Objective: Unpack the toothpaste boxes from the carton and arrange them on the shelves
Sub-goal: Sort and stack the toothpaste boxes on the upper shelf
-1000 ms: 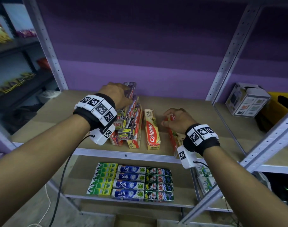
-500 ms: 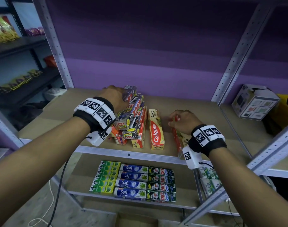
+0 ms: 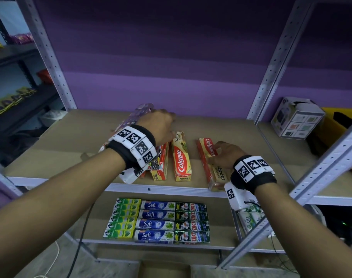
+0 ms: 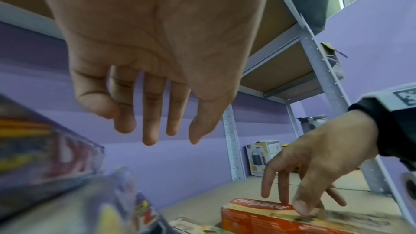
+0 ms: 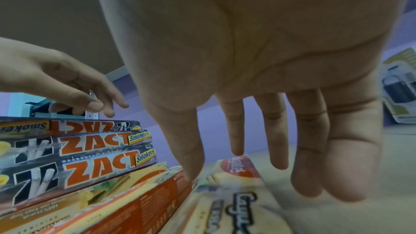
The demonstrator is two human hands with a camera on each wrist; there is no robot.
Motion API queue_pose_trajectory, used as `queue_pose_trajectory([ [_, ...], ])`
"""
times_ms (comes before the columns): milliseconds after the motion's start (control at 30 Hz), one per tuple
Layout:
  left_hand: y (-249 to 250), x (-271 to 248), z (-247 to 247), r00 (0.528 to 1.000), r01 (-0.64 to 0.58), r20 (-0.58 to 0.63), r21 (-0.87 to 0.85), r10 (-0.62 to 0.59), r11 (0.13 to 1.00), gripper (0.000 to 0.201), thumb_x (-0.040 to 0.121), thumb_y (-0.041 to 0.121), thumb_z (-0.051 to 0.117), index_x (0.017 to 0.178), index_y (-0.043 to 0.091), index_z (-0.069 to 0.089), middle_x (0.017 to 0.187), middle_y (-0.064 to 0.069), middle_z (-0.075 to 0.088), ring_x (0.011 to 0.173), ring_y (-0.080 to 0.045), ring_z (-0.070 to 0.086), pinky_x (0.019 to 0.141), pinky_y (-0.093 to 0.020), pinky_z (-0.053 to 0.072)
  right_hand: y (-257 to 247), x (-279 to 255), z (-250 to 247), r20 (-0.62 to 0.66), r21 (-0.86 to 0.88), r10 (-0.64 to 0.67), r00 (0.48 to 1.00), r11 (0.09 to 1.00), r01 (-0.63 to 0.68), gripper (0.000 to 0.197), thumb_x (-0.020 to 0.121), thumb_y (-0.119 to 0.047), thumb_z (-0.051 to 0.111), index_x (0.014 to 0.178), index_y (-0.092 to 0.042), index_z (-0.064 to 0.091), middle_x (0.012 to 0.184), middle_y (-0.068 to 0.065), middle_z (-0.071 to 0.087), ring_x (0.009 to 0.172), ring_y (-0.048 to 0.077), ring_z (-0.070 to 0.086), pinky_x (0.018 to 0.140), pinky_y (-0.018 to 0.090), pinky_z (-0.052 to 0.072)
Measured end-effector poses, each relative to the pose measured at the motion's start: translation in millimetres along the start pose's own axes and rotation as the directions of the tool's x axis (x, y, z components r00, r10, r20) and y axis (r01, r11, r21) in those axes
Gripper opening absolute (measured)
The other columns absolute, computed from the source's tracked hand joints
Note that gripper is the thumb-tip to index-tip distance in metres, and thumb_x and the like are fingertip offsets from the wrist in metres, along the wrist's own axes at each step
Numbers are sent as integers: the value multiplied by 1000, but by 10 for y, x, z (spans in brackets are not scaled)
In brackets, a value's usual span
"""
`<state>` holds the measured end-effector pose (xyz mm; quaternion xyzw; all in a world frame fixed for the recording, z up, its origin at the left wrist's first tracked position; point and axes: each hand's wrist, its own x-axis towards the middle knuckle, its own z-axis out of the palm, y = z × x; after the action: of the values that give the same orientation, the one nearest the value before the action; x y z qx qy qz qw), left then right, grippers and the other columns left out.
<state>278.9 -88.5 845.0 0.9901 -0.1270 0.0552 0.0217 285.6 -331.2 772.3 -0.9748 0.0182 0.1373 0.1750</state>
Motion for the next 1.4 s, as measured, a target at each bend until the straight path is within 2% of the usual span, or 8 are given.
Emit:
queue_pose_trajectory([
  [167, 326, 19, 279, 994, -33, 106, -23, 35, 999, 39, 86, 45, 57, 119, 25, 59, 115, -8, 62, 102, -32, 62, 80, -39, 55, 41, -38, 78, 4, 76, 14, 1000, 997, -14, 75, 76, -49, 71, 142, -29, 40, 133, 2, 58, 106, 24, 63, 81, 31, 53],
  [400, 532, 125, 729, 959, 49, 280, -11, -44, 999, 67, 86, 60, 55, 138, 18, 46, 138, -14, 48, 119, -34, 54, 89, -40, 50, 76, -53, 143, -40, 150, 16, 999, 989, -10, 80, 69, -51, 77, 139, -31, 44, 128, 0, 61, 103, 22, 63, 87, 33, 54],
  [567, 625, 109, 850, 939, 205, 287, -28, -189, 978, 82, 85, 59, 60, 148, 15, 32, 153, -24, 20, 137, -39, 35, 114, -43, 36, 179, -47, 80, -42, 188, 7, 999, 982, 1, 68, 72, -42, 74, 136, -35, 49, 126, -2, 63, 102, 20, 65, 88, 32, 55],
  [733, 661, 124, 845, 925, 237, 314, -34, -215, 971, 70, 86, 51, 60, 141, 13, 40, 145, -24, 30, 130, -36, 41, 107, -38, 40, 341, -53, -35, 5, 293, 2, 1000, 956, -3, 52, 75, -31, 77, 123, -38, 56, 110, -8, 68, 88, 10, 66, 67, 22, 51],
  [967, 655, 82, 823, 953, 82, 300, -109, -46, 991, 66, 82, 40, 67, 141, 21, 43, 125, -12, 44, 102, -33, 59, 77, -32, 49, 557, -83, -288, -27, 297, -40, 999, 954, 47, 55, 78, -27, 79, 124, -44, 54, 107, -12, 65, 87, 8, 65, 64, 22, 47],
  [1067, 682, 49, 761, 948, -31, 312, -127, 69, 991, 65, 80, 38, 70, 140, 31, 45, 116, -6, 48, 92, -29, 61, 76, -36, 55, 607, -87, -435, -104, 244, -74, 992, 965, 98, 51, 81, -22, 72, 122, -48, 55, 112, -13, 66, 93, 9, 64, 70, 24, 49],
  [1200, 745, 33, 686, 929, -147, 318, -150, 189, 978, 69, 77, 31, 76, 138, 40, 47, 116, -2, 49, 94, -26, 61, 79, -41, 57, 613, -67, -567, -215, 164, -121, 969, 974, 158, 49, 82, -18, 68, 117, -50, 56, 127, -13, 63, 109, 11, 61, 95, 33, 52],
  [1400, 745, 74, 708, 896, -270, 291, -246, 336, 931, 65, 78, 25, 78, 136, 38, 51, 122, 6, 53, 110, -18, 54, 89, -36, 51, 564, -25, -706, -310, -88, -244, 919, 970, 227, 52, 82, -23, 73, 124, -49, 56, 136, -6, 58, 113, 20, 61, 96, 36, 52],
])
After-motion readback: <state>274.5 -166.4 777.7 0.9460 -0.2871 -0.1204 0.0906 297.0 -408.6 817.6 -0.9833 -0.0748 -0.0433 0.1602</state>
